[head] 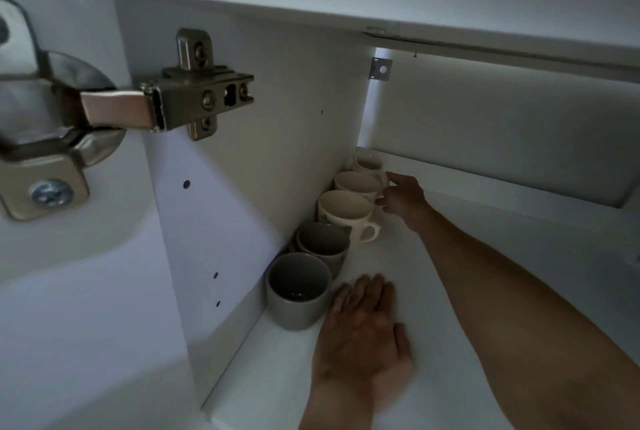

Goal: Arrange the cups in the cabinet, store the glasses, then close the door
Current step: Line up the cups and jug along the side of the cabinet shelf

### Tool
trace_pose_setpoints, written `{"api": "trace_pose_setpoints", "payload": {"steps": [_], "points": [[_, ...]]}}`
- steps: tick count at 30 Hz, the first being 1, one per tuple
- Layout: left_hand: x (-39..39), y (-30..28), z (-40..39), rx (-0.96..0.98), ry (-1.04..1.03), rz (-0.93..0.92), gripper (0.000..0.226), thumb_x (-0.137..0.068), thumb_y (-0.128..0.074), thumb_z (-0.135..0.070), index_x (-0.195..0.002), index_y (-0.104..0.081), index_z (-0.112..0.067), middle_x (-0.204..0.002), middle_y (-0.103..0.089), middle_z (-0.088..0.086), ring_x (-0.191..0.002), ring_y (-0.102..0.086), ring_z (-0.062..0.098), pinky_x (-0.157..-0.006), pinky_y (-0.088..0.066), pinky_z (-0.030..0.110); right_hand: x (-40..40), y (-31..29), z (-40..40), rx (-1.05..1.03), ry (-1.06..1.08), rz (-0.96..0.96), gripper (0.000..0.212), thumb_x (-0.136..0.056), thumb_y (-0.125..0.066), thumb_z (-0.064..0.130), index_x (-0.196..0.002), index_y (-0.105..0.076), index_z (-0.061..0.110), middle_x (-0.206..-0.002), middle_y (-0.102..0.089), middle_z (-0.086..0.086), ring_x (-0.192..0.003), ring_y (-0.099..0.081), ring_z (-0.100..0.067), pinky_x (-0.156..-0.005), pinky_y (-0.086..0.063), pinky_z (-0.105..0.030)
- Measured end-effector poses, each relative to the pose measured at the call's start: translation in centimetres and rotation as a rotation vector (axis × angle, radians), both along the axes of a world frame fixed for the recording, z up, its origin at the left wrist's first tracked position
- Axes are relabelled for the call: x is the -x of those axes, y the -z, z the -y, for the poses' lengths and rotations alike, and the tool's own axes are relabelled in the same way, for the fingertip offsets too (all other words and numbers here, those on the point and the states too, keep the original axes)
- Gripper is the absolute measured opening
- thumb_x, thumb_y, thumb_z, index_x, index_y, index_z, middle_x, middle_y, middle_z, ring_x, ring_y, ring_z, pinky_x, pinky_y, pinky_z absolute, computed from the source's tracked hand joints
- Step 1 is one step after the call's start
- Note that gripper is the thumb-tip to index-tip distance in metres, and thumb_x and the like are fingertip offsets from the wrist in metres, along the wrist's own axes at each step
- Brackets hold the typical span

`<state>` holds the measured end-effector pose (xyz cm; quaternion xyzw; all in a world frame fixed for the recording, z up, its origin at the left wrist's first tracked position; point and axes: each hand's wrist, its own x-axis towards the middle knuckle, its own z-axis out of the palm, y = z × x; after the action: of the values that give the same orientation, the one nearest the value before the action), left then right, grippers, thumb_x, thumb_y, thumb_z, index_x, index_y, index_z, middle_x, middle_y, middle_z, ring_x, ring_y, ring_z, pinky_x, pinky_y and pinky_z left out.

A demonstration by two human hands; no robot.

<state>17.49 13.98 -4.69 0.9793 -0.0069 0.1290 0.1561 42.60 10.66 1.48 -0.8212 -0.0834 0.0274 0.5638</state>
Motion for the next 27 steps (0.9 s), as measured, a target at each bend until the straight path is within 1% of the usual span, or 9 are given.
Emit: {"api": "trace_pose_setpoints", "payload": {"steps": [1, 3, 5, 7, 11, 14, 19, 24, 27], "points": [[-0.1, -0.1, -0.1, 0.010, 0.006, -0.011, 0.062, -0.095, -0.032, -0.036, -0.154, -0.017, -0.022, -0.162, -0.015, -0.005, -0.149, -0.009, 0.011, -0.119, 0.006, 0.036, -0.2, -0.1, 0.2, 0.030, -0.009, -0.010, 0.051, -0.092, -0.055, 0.002, -0.141, -0.052, 0.014, -0.133, -0.059, -0.015, -0.107, -0.068, -0.031, -0.078, -0.059, -0.032], [0.0, -0.3, -0.1, 0.038, 0.011, -0.036, 0.062, -0.097, -0.031, -0.036, -0.154, -0.014, -0.022, -0.163, -0.012, -0.004, -0.149, -0.006, 0.011, -0.119, 0.007, 0.034, 0.1, -0.2, 1.0, 0.124, 0.021, 0.052, 0.060, -0.095, -0.055, 0.008, -0.151, -0.036, 0.014, -0.150, -0.045, -0.015, -0.134, -0.050, -0.033, -0.108, -0.045, -0.041], [0.1, -0.4, -0.1, 0.043, 0.012, -0.051, 0.061, -0.098, -0.028, -0.037, -0.155, -0.012, -0.023, -0.163, -0.010, -0.004, -0.149, -0.005, 0.010, -0.120, 0.004, 0.033, 1.0, 0.1, 1.7, 0.237, 0.063, 0.143, 0.062, -0.098, -0.054, 0.021, -0.154, -0.029, 0.013, -0.157, -0.035, -0.014, -0.144, -0.036, -0.030, -0.117, -0.032, -0.040], [0.1, -0.3, 0.0, 0.027, 0.015, -0.062, 0.060, -0.098, -0.027, -0.036, -0.155, -0.012, -0.023, -0.163, -0.010, -0.005, -0.149, -0.005, 0.010, -0.120, 0.002, 0.032, 2.2, 1.0, 2.8, 0.346, 0.076, 0.174, 0.066, -0.099, -0.049, 0.032, -0.156, -0.021, 0.015, -0.162, -0.025, -0.013, -0.148, -0.027, -0.031, -0.120, -0.025, -0.041], [0.2, -0.6, -0.1, 0.021, 0.008, -0.077, 0.059, -0.098, -0.026, -0.036, -0.154, -0.015, -0.024, -0.163, -0.012, -0.005, -0.149, -0.007, 0.011, -0.121, -0.002, 0.032, 4.3, 2.4, 4.7, 0.621, 0.060, 0.118, 0.078, -0.095, -0.034, 0.062, -0.157, -0.004, 0.026, -0.167, -0.002, -0.006, -0.153, -0.009, -0.032, -0.120, -0.007, -0.053], [0.1, -0.7, 0.0, 0.004, 0.003, -0.101, 0.057, -0.098, -0.026, -0.035, -0.154, -0.017, -0.022, -0.163, -0.015, -0.004, -0.149, -0.010, 0.012, -0.121, -0.004, 0.033, 6.5, 2.6, 6.7, 0.753, 0.040, 0.121, 0.082, -0.092, -0.025, 0.071, -0.157, -0.001, 0.029, -0.167, 0.004, -0.004, -0.154, 0.002, -0.029, -0.119, 0.004, -0.056], [0.5, -1.0, 0.1, -0.056, 0.011, -0.139, 0.053, -0.102, -0.024, -0.032, -0.153, -0.020, -0.017, -0.163, -0.015, 0.002, -0.149, -0.012, 0.016, -0.121, -0.007, 0.035, 14.3, 4.1, 11.9, 0.916, -0.048, 0.077, 0.080, -0.092, -0.020, 0.071, -0.157, -0.001, 0.029, -0.167, 0.007, -0.004, -0.154, 0.006, -0.027, -0.119, 0.009, -0.053], [2.9, -2.1, 1.1, -0.034, -0.007, -0.273, 0.058, -0.103, -0.019, -0.038, -0.154, -0.011, -0.012, -0.163, -0.007, 0.007, -0.150, -0.004, 0.019, -0.122, -0.003, 0.036, 22.1, 4.4, 16.5, 0.948, -0.082, 0.228, 0.065, -0.100, -0.027, 0.053, -0.155, -0.022, 0.019, -0.165, -0.014, -0.010, -0.153, -0.012, -0.025, -0.123, -0.008, -0.046], [4.9, -2.7, 2.0, -0.035, -0.049, -0.368, 0.061, -0.102, -0.019, -0.040, -0.155, -0.005, -0.012, -0.164, 0.001, 0.008, -0.150, 0.002, 0.022, -0.122, 0.000, 0.040, 25.5, 3.9, 17.9, 0.984, -0.123, 0.199, 0.062, -0.101, -0.028, 0.050, -0.154, -0.024, 0.017, -0.165, -0.014, -0.010, -0.153, -0.010, -0.024, -0.124, -0.005, -0.043]]}}
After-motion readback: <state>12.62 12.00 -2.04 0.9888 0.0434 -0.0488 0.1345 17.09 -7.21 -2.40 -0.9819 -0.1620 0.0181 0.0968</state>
